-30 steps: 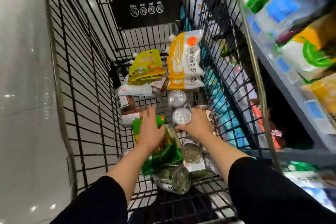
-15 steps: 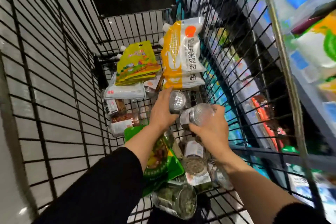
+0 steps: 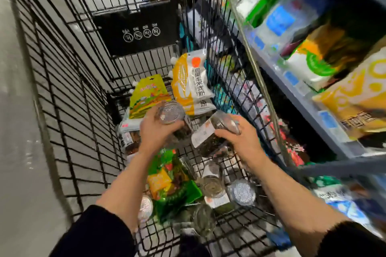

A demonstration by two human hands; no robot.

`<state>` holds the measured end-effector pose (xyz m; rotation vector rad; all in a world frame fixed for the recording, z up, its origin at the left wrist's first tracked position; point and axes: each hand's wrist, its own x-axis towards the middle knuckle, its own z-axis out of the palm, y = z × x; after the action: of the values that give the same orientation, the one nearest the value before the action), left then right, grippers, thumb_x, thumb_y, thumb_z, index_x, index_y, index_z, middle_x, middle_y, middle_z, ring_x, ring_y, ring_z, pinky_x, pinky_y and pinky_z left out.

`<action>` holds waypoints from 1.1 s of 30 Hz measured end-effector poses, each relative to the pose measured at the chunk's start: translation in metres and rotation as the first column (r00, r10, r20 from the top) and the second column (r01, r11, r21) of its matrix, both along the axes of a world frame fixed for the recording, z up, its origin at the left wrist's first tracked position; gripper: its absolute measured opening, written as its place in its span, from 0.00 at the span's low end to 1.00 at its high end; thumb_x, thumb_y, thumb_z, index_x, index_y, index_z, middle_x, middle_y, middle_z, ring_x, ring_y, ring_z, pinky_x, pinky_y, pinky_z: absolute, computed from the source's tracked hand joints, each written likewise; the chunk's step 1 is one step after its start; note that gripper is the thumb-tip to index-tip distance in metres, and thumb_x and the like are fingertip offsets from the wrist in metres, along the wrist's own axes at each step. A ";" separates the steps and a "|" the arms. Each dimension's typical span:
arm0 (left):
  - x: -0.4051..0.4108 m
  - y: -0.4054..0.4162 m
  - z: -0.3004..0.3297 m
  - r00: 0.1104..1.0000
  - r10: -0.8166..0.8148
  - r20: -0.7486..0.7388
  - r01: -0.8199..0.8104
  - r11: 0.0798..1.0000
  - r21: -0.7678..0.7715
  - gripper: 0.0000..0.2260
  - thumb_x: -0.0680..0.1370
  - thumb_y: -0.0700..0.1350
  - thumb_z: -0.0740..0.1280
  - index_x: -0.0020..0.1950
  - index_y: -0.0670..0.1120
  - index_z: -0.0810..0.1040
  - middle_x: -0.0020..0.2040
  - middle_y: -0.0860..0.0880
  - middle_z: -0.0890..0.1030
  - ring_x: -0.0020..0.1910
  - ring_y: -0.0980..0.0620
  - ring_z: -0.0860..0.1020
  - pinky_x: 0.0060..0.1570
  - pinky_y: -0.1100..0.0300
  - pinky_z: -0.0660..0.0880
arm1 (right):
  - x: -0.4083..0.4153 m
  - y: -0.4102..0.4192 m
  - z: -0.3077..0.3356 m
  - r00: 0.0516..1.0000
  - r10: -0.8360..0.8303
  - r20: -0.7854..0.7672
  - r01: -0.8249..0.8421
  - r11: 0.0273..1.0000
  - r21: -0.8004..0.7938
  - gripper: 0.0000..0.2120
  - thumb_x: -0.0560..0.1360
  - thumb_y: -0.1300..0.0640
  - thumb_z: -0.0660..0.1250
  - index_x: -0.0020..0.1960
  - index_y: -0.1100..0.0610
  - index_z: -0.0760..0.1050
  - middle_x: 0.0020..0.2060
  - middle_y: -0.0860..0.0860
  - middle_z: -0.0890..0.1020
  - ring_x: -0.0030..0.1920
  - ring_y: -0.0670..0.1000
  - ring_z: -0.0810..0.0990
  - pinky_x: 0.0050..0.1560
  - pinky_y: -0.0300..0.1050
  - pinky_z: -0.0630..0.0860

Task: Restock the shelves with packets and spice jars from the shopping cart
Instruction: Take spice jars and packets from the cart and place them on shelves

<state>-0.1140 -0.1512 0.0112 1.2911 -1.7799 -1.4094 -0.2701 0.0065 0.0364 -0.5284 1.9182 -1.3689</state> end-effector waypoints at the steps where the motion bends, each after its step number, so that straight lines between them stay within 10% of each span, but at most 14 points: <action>1: 0.007 0.002 0.017 0.999 0.003 -0.053 -0.002 1.000 0.021 0.39 0.62 0.47 0.82 0.69 0.43 0.72 0.66 0.47 0.76 0.64 0.51 0.75 0.64 0.56 0.72 | -0.002 0.003 0.015 0.999 0.026 0.043 -0.025 0.999 -0.036 0.22 0.66 0.63 0.76 0.59 0.57 0.76 0.50 0.52 0.82 0.48 0.46 0.81 0.49 0.39 0.76; 5: 0.019 0.028 0.100 0.979 0.009 -0.206 -0.003 0.999 0.033 0.47 0.49 0.57 0.82 0.65 0.49 0.72 0.56 0.54 0.77 0.56 0.50 0.78 0.57 0.53 0.76 | -0.009 0.031 0.088 0.987 0.085 0.136 -0.065 0.987 -0.149 0.20 0.68 0.61 0.73 0.59 0.59 0.77 0.50 0.51 0.81 0.47 0.43 0.80 0.47 0.37 0.76; 8: 0.015 0.066 0.158 0.936 -0.055 -0.349 0.076 0.996 0.046 0.46 0.53 0.41 0.82 0.69 0.44 0.70 0.52 0.49 0.79 0.49 0.50 0.79 0.50 0.55 0.78 | -0.013 0.073 0.145 0.996 0.087 0.022 -0.079 0.967 -0.241 0.06 0.71 0.64 0.70 0.46 0.57 0.76 0.34 0.46 0.79 0.34 0.38 0.78 0.39 0.36 0.76; 12: 0.001 0.132 0.225 0.859 -0.203 -0.471 0.243 0.970 0.026 0.38 0.55 0.40 0.81 0.63 0.47 0.74 0.53 0.45 0.81 0.50 0.48 0.80 0.50 0.57 0.76 | -0.013 0.150 0.216 0.965 -0.011 -0.263 -0.066 0.957 -0.283 0.18 0.67 0.61 0.75 0.46 0.74 0.74 0.32 0.63 0.71 0.39 0.48 0.72 0.41 0.42 0.68; 16: -0.018 0.207 0.275 0.763 -0.332 -0.554 0.393 0.919 -0.010 0.28 0.59 0.46 0.77 0.58 0.44 0.77 0.50 0.46 0.83 0.50 0.47 0.79 0.48 0.53 0.75 | -0.020 0.223 0.269 0.887 -0.129 -0.444 -0.006 0.957 -0.290 0.13 0.64 0.59 0.78 0.40 0.51 0.74 0.35 0.44 0.78 0.36 0.38 0.75 0.42 0.37 0.72; 21: -0.065 0.308 0.312 0.657 -0.470 -0.589 0.559 0.828 -0.038 0.04 0.78 0.41 0.63 0.49 0.44 0.77 0.36 0.50 0.83 0.33 0.51 0.81 0.32 0.60 0.79 | -0.014 0.311 0.312 0.722 -0.317 -0.615 0.137 0.937 -0.322 0.13 0.65 0.52 0.79 0.40 0.50 0.74 0.33 0.41 0.77 0.35 0.34 0.75 0.37 0.31 0.69; 26: -0.103 0.391 0.348 0.469 -0.660 -0.587 0.708 0.678 -0.196 0.12 0.73 0.47 0.72 0.55 0.48 0.77 0.42 0.49 0.84 0.38 0.53 0.82 0.34 0.58 0.78 | -0.003 0.402 0.363 0.516 -0.450 -0.729 0.370 0.884 -0.284 0.35 0.65 0.39 0.74 0.66 0.53 0.68 0.52 0.44 0.76 0.52 0.45 0.75 0.48 0.38 0.69; 33: -0.149 0.476 0.416 0.192 -0.765 -0.615 0.804 0.482 -0.349 0.26 0.67 0.45 0.77 0.62 0.42 0.73 0.54 0.41 0.83 0.49 0.47 0.83 0.47 0.53 0.80 | 0.018 0.493 0.446 0.371 -0.509 -0.776 0.510 0.811 -0.288 0.29 0.68 0.37 0.70 0.59 0.51 0.65 0.51 0.42 0.73 0.50 0.46 0.73 0.46 0.44 0.69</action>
<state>-0.2631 0.3248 0.4271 -0.4478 -1.8026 -2.0777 -0.2522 0.4992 0.4827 -0.6937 3.0949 -1.6574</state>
